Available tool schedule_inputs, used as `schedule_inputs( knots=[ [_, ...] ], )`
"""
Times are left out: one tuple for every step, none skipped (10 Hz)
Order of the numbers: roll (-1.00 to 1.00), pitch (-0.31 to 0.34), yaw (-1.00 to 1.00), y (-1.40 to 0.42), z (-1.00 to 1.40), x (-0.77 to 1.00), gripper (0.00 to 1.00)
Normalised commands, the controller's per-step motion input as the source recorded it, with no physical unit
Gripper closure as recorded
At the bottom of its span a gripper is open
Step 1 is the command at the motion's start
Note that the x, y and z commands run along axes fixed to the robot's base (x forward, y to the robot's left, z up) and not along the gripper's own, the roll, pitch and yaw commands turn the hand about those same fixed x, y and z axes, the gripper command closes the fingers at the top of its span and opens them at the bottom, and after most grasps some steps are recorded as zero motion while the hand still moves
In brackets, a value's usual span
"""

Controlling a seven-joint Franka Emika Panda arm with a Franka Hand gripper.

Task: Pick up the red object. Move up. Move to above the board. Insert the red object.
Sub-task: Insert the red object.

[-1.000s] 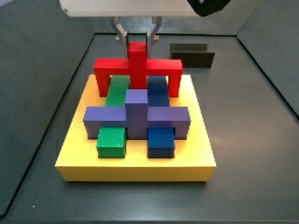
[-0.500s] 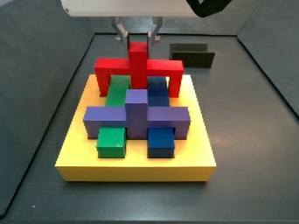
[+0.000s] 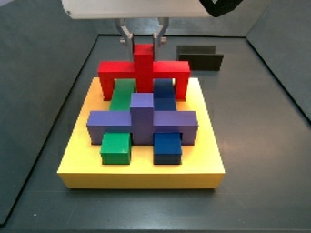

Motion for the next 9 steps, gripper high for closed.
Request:
schedule_inputs(
  knots=[
    [0.00, -0.016, 0.00, -0.11, -0.36, -0.05, 1.00],
    [-0.01, 0.000, 0.00, -0.15, -0.17, 0.00, 1.00],
    [-0.08, 0.009, 0.00, -0.13, -0.08, 0.00, 1.00],
    [-0.14, 0.000, -0.01, 0.00, -0.09, 0.00, 1.00],
    [-0.19, 0.041, -0.04, 0.00, 0.00, 0.03, 1.00],
    [-0.24, 0.114, 0.00, 0.00, 0.09, 0.14, 1.00],
    [-0.28, 0.099, 0.00, 0.00, 0.10, 0.14, 1.00],
    [-0.31, 0.051, 0.00, 0.01, 0.05, 0.11, 1.00],
    [-0.27, 0.020, 0.00, 0.02, 0.00, 0.12, 1.00]
  ],
)
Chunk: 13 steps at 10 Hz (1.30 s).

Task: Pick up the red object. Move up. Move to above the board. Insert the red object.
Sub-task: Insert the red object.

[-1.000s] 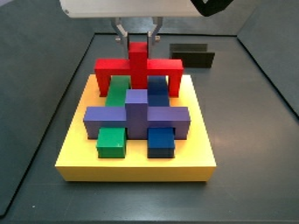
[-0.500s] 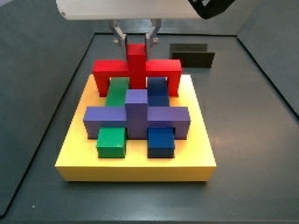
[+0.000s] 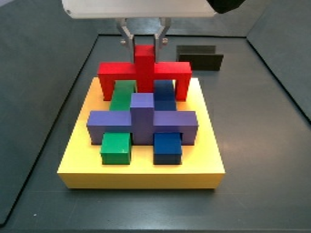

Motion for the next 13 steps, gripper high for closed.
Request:
schedule_inputs(
  knots=[
    [-0.26, 0.000, 0.00, 0.08, -0.03, 0.02, 1.00],
    [-0.39, -0.014, 0.00, 0.18, -0.07, 0.00, 1.00],
    [-0.40, -0.027, -0.04, 0.19, -0.11, 0.00, 1.00],
    [-0.32, -0.033, 0.00, 0.06, -0.08, 0.00, 1.00],
    [-0.26, 0.000, 0.00, 0.00, 0.00, 0.00, 1.00],
    [-0.24, 0.000, 0.00, -0.01, 0.00, 0.00, 1.00],
    [-0.27, 0.000, 0.00, 0.00, 0.00, 0.00, 1.00],
    [-0.28, 0.000, 0.00, 0.00, 0.04, 0.00, 1.00],
    [-0.29, 0.000, 0.00, 0.00, 0.06, 0.00, 1.00],
    [-0.29, 0.000, -0.01, 0.00, 0.06, 0.00, 1.00],
    [-0.25, 0.000, -0.02, 0.00, 0.00, 0.00, 1.00],
    [-0.23, -0.003, -0.02, 0.00, -0.01, 0.00, 1.00],
    [-0.09, 0.000, 0.00, 0.06, -0.15, 0.00, 1.00]
  ],
)
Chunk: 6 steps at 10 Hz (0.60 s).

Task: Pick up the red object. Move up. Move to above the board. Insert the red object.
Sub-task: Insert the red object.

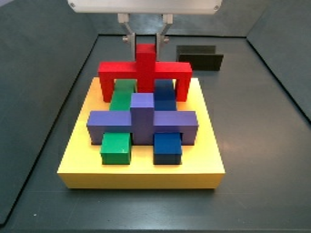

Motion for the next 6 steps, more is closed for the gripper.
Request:
schedule_inputs(
  knots=[
    [0.00, 0.000, 0.00, 0.06, -0.15, 0.00, 1.00],
    [0.06, 0.000, 0.00, 0.11, -0.18, 0.00, 1.00],
    [0.11, 0.000, 0.00, 0.08, -0.28, 0.00, 1.00],
    [0.10, 0.000, -0.02, 0.09, -0.31, -0.02, 1.00],
    [0.09, 0.036, -0.01, 0.00, 0.00, -0.04, 1.00],
    [0.09, 0.067, 0.00, -0.03, 0.09, -0.01, 1.00]
  ],
)
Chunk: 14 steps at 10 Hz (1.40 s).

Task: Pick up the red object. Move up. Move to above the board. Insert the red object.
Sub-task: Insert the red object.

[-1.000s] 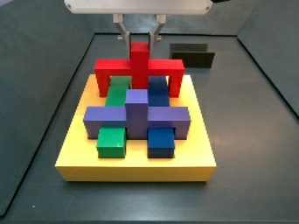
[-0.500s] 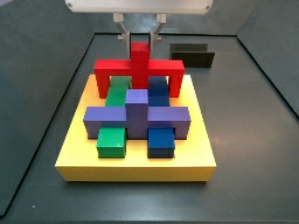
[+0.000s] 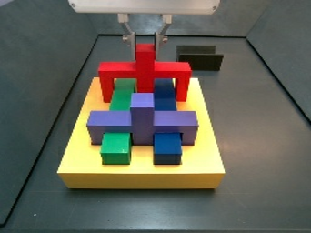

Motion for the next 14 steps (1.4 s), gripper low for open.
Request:
schedule_inputs(
  knots=[
    [0.21, 0.070, 0.00, -0.11, 0.01, 0.00, 1.00],
    [0.31, 0.076, 0.00, -0.10, 0.00, 0.00, 1.00],
    [0.40, 0.087, 0.00, -0.08, -0.02, 0.00, 1.00],
    [0.43, 0.076, 0.00, -0.06, -0.09, 0.00, 1.00],
    [0.40, 0.080, 0.00, -0.06, -0.05, 0.00, 1.00],
    [0.36, 0.083, 0.00, -0.03, 0.00, 0.00, 1.00],
    [0.29, 0.067, 0.00, -0.02, 0.00, 0.00, 1.00],
    [0.19, 0.000, 0.00, -0.05, -0.21, -0.06, 1.00],
    [0.11, -0.013, 0.00, -0.01, -0.36, -0.01, 1.00],
    [0.05, -0.041, -0.01, 0.00, -0.65, 0.00, 1.00],
    [0.01, -0.133, -0.05, 0.00, -0.98, 0.00, 1.00],
    [0.00, -0.110, -0.17, 0.00, -0.94, 0.00, 1.00],
    [0.03, -0.033, -0.23, 0.00, -0.67, 0.00, 1.00],
    [0.18, 0.026, -0.24, -0.07, -0.31, 0.12, 1.00]
  ],
)
